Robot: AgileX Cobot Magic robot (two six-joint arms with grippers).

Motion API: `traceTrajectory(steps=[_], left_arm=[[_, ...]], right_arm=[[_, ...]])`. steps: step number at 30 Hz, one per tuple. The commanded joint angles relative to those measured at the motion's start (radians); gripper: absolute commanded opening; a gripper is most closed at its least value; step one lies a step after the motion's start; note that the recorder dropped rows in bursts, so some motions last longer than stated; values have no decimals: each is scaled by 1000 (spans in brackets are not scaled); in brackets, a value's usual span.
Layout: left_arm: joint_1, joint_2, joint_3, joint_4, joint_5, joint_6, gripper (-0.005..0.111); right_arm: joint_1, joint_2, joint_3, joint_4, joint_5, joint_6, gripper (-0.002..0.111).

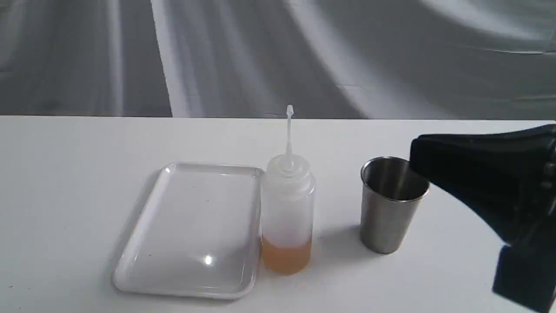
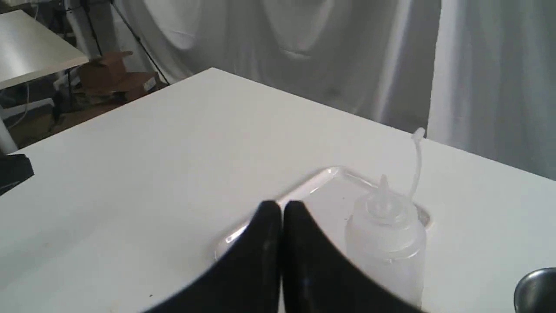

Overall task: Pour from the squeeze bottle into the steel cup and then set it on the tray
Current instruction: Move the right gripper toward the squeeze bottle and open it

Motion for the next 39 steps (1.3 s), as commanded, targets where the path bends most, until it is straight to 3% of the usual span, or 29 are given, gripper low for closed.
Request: traceTrajectory(steps=[1,9,14,30,39], left_arm=[[-5,-3,4,0,-7,-5,8],[-5,-3,4,0,-7,-3,8],[-5,-3,4,0,-7,-5,8],[-5,-3,4,0,-7,-1,8],[-5,-3,4,0,-7,-5,8]], right_arm=[[123,3,70,9,-217,-9,0],[400,129,163,12,-651,-7,0],[509,240,163,62,-923,33,0],[521,605,163,86,-1102,209,0],[521,749,163,-33,-1170,307,0]])
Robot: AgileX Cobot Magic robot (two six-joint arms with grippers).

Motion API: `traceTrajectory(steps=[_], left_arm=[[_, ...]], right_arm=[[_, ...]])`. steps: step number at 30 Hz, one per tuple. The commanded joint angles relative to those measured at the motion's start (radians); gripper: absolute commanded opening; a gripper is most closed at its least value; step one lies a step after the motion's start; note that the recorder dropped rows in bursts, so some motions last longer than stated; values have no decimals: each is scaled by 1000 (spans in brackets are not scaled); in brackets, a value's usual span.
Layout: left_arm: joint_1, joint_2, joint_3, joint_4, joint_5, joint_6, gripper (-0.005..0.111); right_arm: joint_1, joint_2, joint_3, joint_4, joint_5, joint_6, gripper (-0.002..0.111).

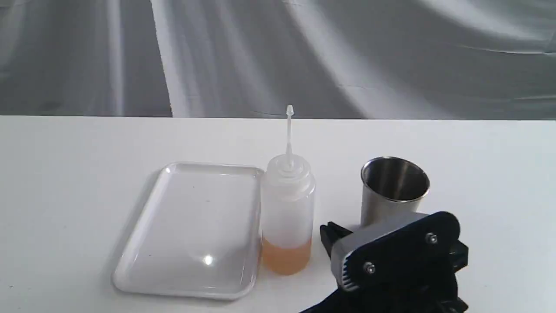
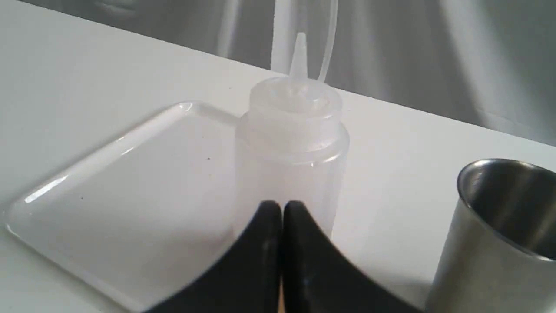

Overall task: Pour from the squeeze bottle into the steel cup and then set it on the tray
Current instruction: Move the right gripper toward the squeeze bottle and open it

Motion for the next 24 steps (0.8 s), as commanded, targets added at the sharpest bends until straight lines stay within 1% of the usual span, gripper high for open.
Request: traceTrajectory(steps=[1,5,7,8,10,12,13,14,15,19,24], left_arm=[[-5,-3,4,0,-7,-5,8],[-5,-3,4,0,-7,-5,8],[-5,-3,4,0,-7,-5,8],[-5,-3,4,0,-7,-5,8],[-5,-3,4,0,-7,-5,8],[-5,-3,4,0,-7,-3,8],[-5,-3,4,0,-7,-3,8],[-5,-3,4,0,-7,-3,8],[-5,-3,4,0,-7,-3,8],[-5,-3,4,0,-7,-3,8],[-5,-3,4,0,-7,-5,8]], right_arm=[[3,35,6,-74,-50,67,0],[3,66,6,-85,-92,110,2],[3,79,6,-88,-96,110,11],[3,85,6,-88,-94,110,18],[3,104,6,-110,-94,118,39],[3,116,6,-130,-98,121,66],[3,128,6,-149,-103,121,84],[3,133,6,-157,-111,121,92],[3,141,6,-166,-120,123,104],[3,164,6,-187,-131,137,105],[3,167,6,-195,-158,230,105]])
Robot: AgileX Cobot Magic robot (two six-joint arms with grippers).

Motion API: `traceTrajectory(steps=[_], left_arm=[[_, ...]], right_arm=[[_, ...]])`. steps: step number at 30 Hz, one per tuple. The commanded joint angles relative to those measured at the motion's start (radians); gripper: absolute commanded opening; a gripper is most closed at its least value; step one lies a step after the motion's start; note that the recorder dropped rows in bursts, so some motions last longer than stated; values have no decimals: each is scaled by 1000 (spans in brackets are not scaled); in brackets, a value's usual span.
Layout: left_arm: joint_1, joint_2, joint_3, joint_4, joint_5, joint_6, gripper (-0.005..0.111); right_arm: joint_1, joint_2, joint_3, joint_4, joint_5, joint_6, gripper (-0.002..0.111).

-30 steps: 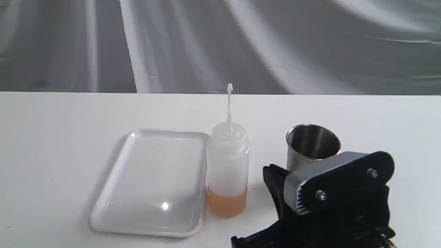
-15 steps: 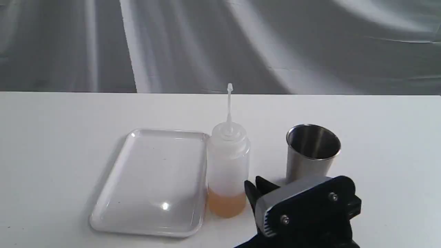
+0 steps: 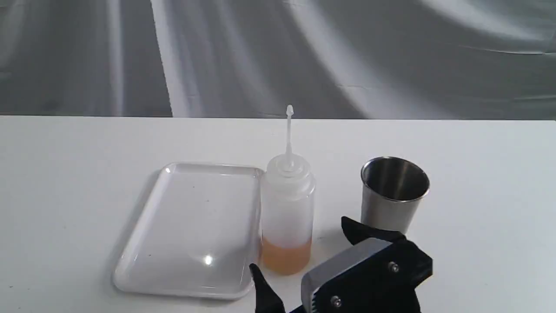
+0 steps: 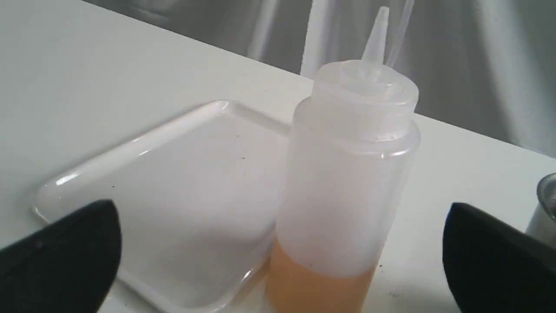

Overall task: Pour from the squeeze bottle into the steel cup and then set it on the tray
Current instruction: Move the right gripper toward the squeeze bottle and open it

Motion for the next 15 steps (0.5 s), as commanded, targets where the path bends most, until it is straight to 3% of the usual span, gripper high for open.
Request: traceTrajectory(steps=[1,15], left_arm=[[-5,-3,4,0,-7,-5,8],[-5,-3,4,0,-7,-1,8]], right_arm=[[1,0,2,-20,-50,68,105],[-97,96,2,-203,-87,86,105]])
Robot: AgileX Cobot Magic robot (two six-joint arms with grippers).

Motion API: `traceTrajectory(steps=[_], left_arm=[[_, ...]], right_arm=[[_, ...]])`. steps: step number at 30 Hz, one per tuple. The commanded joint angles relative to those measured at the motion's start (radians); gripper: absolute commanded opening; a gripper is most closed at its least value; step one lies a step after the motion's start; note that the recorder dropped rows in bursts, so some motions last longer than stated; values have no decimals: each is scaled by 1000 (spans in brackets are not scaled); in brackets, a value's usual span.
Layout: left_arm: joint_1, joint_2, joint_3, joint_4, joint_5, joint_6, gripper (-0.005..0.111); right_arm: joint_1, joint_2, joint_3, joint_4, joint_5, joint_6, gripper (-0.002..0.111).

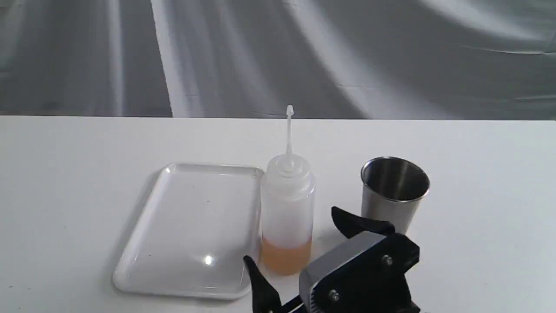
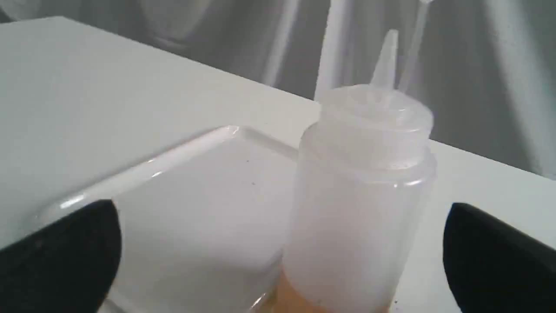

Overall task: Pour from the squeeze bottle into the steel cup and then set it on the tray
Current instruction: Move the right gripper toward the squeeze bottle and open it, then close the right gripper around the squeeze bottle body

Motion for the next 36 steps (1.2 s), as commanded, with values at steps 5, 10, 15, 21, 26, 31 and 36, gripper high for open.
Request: traceTrajectory(steps=[5,10,15,21,26,31,36], left_arm=[[-5,-3,4,0,-7,-1,8],[-5,-3,4,0,-7,-4,8],[-5,-3,4,0,-7,-4,8],[-5,-3,4,0,-7,0,8],[-5,-3,4,0,-7,0,8],[-5,-3,4,0,-7,0,8],[-5,-3,4,0,-7,-4,8]], right_arm=[[-19,77,2,3,-85,9,105],[-76,124,-3,-63,-79,67,105],[-109,139,-3,-86,-98,82,105],[-143,139,-10,-195,-98,85,105],[-146,139,-52,-193,-78,81,105],[-146,139,-62,-161,-78,81,105],[-148,174,-62,-127,-88,83,105]])
